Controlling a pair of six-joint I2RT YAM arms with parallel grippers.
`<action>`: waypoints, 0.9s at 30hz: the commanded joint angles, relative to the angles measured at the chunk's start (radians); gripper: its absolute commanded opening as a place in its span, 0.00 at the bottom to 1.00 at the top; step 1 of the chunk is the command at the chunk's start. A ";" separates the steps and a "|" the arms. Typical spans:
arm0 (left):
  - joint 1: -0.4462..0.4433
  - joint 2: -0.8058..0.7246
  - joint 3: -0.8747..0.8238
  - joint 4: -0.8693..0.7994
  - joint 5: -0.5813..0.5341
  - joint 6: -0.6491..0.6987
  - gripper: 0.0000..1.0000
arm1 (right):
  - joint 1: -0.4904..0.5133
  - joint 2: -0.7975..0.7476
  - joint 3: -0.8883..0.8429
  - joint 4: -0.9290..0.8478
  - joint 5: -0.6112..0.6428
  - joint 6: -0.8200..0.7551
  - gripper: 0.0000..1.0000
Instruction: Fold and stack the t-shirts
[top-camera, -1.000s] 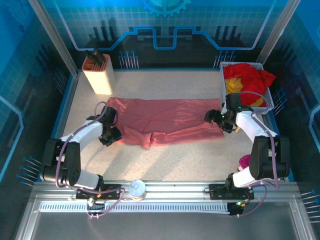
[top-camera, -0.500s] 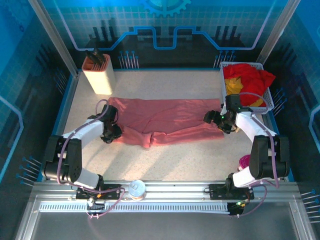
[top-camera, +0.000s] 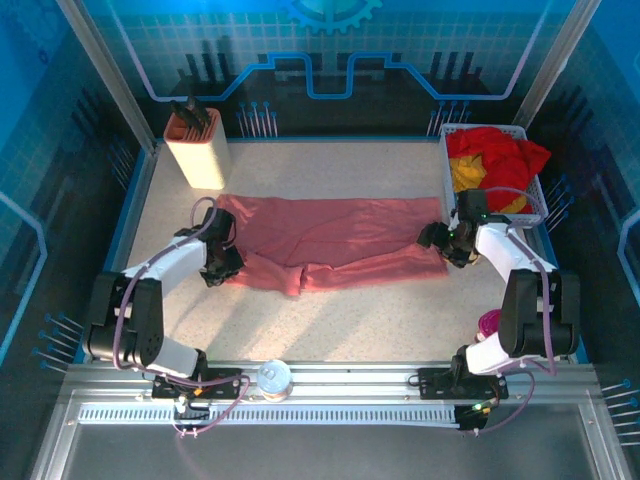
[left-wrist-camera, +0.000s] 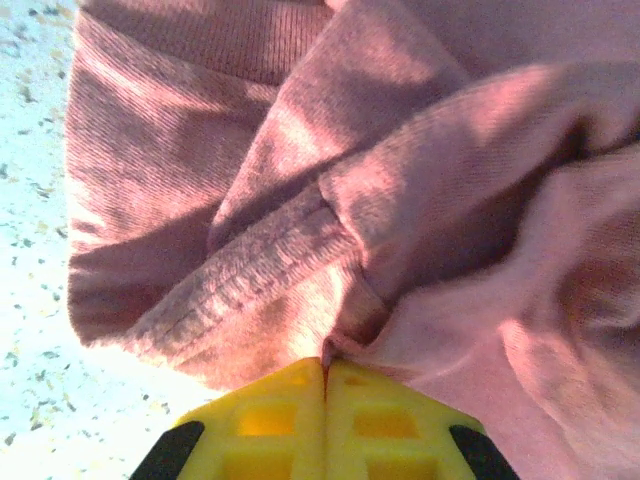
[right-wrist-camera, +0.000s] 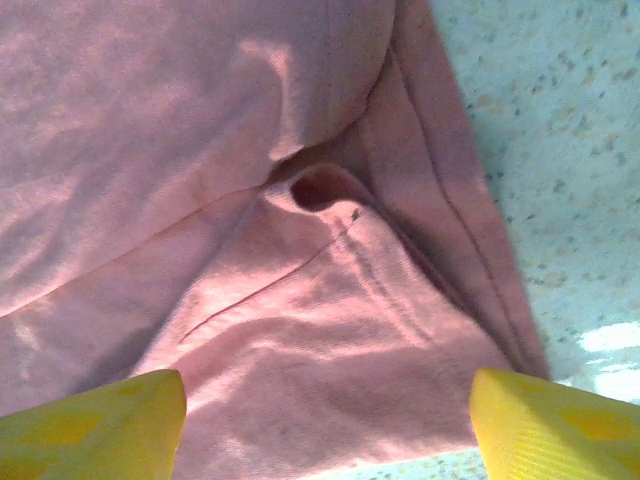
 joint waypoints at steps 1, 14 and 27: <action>0.010 -0.056 0.042 -0.074 -0.008 0.028 0.00 | -0.013 0.039 0.053 -0.003 0.030 0.011 0.66; 0.011 -0.098 0.039 -0.095 0.017 0.041 0.00 | 0.030 0.229 0.167 0.038 0.119 -0.038 0.36; 0.010 -0.103 0.035 -0.104 0.043 0.039 0.00 | 0.087 0.261 0.170 0.058 0.164 -0.061 0.30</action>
